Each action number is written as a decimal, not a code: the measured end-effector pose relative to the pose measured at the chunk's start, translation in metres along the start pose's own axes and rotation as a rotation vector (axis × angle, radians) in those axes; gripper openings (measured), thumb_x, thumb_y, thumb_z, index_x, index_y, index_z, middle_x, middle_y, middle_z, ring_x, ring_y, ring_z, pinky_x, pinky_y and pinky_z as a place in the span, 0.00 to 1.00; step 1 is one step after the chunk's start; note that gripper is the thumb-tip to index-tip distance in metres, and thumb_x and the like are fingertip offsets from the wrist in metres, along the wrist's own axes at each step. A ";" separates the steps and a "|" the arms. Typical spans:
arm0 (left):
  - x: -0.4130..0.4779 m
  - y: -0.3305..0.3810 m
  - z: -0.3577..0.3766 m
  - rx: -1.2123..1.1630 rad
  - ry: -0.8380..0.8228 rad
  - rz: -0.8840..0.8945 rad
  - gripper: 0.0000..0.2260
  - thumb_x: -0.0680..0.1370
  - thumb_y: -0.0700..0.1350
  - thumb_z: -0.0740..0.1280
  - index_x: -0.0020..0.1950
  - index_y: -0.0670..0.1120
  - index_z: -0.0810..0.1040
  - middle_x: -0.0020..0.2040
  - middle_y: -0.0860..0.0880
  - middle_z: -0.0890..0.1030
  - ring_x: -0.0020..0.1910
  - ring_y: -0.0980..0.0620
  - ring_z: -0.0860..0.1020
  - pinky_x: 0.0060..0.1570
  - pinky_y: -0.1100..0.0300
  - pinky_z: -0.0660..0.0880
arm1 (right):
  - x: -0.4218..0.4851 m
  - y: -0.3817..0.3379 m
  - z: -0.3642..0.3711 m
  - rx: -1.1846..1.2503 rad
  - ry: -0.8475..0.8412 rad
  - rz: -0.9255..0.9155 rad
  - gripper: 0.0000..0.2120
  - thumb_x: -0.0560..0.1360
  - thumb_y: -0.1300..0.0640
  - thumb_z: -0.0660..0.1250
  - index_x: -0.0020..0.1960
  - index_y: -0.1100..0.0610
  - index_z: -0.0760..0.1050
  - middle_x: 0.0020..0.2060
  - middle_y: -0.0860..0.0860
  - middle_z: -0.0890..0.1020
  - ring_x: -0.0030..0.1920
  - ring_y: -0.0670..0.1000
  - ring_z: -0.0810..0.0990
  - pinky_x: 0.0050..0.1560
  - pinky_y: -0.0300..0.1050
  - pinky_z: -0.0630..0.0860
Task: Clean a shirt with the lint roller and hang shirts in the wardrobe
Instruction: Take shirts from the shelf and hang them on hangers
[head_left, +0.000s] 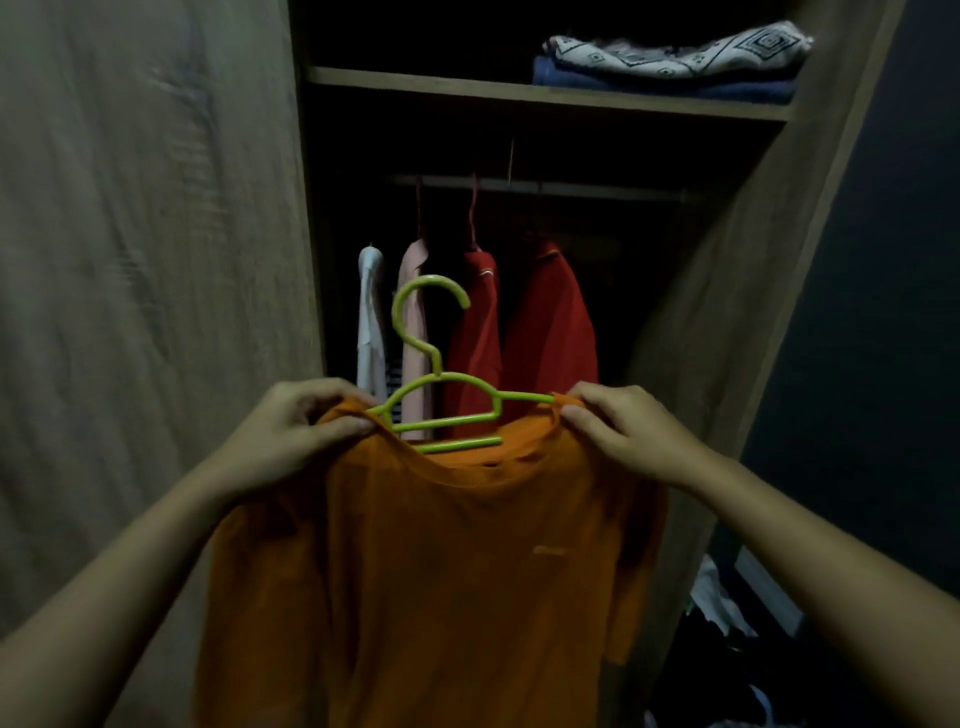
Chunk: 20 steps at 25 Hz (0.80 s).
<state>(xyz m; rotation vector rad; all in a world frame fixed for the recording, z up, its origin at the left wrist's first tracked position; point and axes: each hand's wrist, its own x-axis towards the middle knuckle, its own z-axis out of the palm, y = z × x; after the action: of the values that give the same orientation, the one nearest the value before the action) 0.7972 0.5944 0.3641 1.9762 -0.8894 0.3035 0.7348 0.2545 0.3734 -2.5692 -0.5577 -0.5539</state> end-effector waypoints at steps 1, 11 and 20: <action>0.001 0.007 -0.001 0.031 -0.070 0.020 0.09 0.74 0.42 0.69 0.49 0.55 0.82 0.49 0.59 0.82 0.49 0.63 0.80 0.48 0.73 0.74 | 0.000 0.003 0.003 0.055 -0.002 0.015 0.19 0.73 0.35 0.53 0.46 0.47 0.76 0.37 0.45 0.80 0.39 0.43 0.79 0.42 0.47 0.75; -0.041 -0.047 -0.018 0.214 0.265 -0.134 0.09 0.77 0.48 0.64 0.43 0.64 0.76 0.43 0.62 0.80 0.40 0.66 0.77 0.39 0.69 0.72 | -0.006 0.015 -0.009 0.272 0.183 0.242 0.12 0.72 0.45 0.63 0.46 0.51 0.80 0.41 0.46 0.81 0.43 0.42 0.79 0.42 0.34 0.72; -0.030 -0.046 -0.031 -0.013 0.158 -0.288 0.20 0.76 0.66 0.52 0.54 0.59 0.78 0.52 0.54 0.81 0.51 0.59 0.78 0.51 0.59 0.74 | -0.015 0.018 -0.001 0.385 0.223 0.238 0.12 0.70 0.46 0.63 0.48 0.49 0.80 0.45 0.48 0.83 0.44 0.38 0.81 0.43 0.27 0.74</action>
<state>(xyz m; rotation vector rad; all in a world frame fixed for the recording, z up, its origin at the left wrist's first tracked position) 0.8115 0.6491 0.3357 2.0050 -0.4976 0.2818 0.7303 0.2350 0.3610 -2.1358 -0.2471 -0.5766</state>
